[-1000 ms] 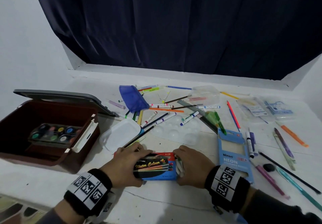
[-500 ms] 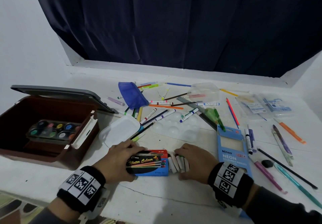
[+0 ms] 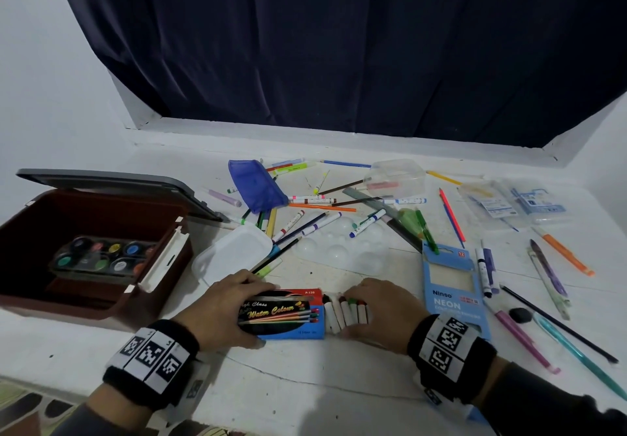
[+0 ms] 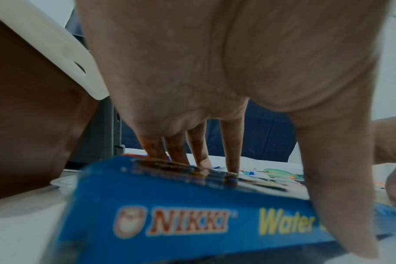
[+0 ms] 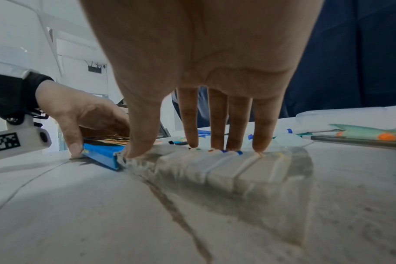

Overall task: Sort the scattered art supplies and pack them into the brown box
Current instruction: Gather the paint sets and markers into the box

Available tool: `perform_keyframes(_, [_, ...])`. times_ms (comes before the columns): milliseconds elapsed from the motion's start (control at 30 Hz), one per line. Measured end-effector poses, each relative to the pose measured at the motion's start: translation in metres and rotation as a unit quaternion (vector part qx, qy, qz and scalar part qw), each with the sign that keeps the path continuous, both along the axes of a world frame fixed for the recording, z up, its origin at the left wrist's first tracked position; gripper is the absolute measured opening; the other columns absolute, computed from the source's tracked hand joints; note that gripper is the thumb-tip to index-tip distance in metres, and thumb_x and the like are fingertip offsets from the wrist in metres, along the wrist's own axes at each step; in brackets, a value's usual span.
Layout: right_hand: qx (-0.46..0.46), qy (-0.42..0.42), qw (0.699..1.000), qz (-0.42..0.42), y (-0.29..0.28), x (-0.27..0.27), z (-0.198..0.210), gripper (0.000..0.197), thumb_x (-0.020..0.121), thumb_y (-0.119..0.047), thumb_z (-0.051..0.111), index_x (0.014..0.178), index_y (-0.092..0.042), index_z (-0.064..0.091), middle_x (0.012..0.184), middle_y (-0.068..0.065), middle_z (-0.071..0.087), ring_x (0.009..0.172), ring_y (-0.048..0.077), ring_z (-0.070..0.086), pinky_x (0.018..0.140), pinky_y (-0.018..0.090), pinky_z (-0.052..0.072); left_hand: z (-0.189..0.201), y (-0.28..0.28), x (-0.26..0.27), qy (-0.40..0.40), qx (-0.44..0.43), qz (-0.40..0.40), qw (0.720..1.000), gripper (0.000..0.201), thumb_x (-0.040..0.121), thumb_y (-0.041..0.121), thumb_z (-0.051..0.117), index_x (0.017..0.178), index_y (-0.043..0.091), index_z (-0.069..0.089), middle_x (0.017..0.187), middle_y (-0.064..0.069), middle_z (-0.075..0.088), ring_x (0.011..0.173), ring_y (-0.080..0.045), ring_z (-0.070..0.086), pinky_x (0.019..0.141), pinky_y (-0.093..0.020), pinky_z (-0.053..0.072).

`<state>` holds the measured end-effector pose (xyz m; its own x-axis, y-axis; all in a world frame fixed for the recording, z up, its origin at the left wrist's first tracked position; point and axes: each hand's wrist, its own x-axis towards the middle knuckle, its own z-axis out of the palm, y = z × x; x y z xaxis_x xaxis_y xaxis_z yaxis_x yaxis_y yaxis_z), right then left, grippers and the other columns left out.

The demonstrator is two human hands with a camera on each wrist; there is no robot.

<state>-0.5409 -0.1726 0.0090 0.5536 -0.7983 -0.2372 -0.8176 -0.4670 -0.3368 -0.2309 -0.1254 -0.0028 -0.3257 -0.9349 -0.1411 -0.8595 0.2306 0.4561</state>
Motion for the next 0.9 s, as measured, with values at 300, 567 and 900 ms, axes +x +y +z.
perform_keyframes(300, [-0.003, 0.016, 1.000, -0.021, -0.006, 0.007, 0.005, 0.049, 0.082, -0.065, 0.060, 0.116, -0.030, 0.055, 0.109, -0.006, 0.056, 0.096, 0.013, 0.050, 0.083, 0.032, 0.045, 0.000, -0.001, 0.000, 0.009, -0.004, -0.003, 1.000, 0.091, 0.059, 0.055, 0.086, 0.141, 0.045, 0.046, 0.122, 0.028, 0.042, 0.116, 0.007, 0.044, 0.104, -0.018, 0.040])
perform_keyframes(567, [-0.018, 0.051, 0.998, -0.033, -0.005, 0.020, 0.004, 0.056, 0.075, -0.072, 0.062, 0.108, -0.028, 0.049, 0.102, -0.005, 0.053, 0.093, 0.015, 0.048, 0.077, 0.034, 0.045, 0.000, -0.001, 0.000, 0.011, -0.006, 0.001, 1.000, 0.091, 0.058, 0.054, 0.087, 0.139, 0.048, 0.045, 0.121, 0.029, 0.042, 0.115, 0.007, 0.044, 0.104, -0.019, 0.041])
perform_keyframes(900, [-0.007, 0.023, 0.999, -0.034, -0.008, 0.029, 0.007, 0.046, 0.082, -0.062, 0.063, 0.113, -0.030, 0.052, 0.106, -0.004, 0.052, 0.099, 0.016, 0.049, 0.086, 0.036, 0.046, -0.002, -0.002, -0.003, -0.005, 0.004, 0.004, 1.000, 0.096, 0.055, 0.055, 0.083, 0.141, 0.051, 0.041, 0.122, 0.028, 0.039, 0.116, 0.001, 0.045, 0.106, -0.028, 0.042])
